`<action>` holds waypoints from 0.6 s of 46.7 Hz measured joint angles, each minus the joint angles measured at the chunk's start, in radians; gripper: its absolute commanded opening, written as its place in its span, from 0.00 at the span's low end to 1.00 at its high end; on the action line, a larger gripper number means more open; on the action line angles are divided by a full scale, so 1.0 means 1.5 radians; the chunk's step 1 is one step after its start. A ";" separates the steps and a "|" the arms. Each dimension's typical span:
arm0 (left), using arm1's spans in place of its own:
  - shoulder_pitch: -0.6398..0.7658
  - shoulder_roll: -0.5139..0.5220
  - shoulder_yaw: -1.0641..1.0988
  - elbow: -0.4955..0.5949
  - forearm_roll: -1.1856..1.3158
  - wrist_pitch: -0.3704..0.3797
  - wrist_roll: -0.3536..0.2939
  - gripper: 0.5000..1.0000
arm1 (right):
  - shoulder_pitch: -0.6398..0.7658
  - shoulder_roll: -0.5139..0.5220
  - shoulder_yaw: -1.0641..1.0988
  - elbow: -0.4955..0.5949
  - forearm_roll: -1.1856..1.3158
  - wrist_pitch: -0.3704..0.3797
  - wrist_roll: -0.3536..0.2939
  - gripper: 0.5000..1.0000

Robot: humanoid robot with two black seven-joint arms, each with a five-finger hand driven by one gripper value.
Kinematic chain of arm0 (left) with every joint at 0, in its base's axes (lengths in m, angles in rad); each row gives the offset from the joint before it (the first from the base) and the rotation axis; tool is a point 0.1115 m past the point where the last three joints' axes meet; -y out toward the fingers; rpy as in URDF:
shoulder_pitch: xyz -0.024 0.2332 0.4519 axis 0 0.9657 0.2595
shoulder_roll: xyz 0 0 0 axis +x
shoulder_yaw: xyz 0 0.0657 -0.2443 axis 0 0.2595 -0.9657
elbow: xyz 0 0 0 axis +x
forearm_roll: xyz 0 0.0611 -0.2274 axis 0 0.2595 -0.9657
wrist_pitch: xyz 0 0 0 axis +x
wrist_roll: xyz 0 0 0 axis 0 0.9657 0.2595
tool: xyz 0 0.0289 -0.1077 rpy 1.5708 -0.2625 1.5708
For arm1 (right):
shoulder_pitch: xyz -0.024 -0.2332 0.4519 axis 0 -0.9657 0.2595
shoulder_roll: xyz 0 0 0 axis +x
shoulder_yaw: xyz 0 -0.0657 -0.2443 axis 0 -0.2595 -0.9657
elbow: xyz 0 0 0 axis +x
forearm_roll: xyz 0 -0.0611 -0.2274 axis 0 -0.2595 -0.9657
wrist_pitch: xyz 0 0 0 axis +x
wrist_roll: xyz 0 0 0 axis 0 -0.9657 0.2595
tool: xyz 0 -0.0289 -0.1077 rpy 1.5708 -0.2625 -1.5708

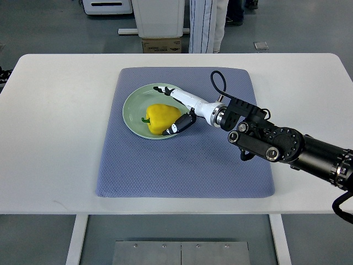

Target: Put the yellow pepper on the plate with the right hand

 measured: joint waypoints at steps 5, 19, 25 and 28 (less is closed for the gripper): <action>0.000 0.000 0.000 0.000 0.000 0.000 0.000 1.00 | 0.002 0.000 0.004 0.000 0.002 -0.001 0.001 0.98; 0.000 0.000 0.000 0.000 0.000 0.000 0.000 1.00 | -0.013 -0.042 0.101 -0.004 0.036 -0.002 -0.002 0.98; 0.000 0.000 0.000 0.000 0.000 0.000 0.000 1.00 | -0.026 -0.083 0.137 -0.004 0.054 -0.002 -0.002 0.98; 0.000 0.000 0.000 0.000 0.000 0.000 0.000 1.00 | -0.034 -0.101 0.151 -0.004 0.067 -0.002 -0.002 0.98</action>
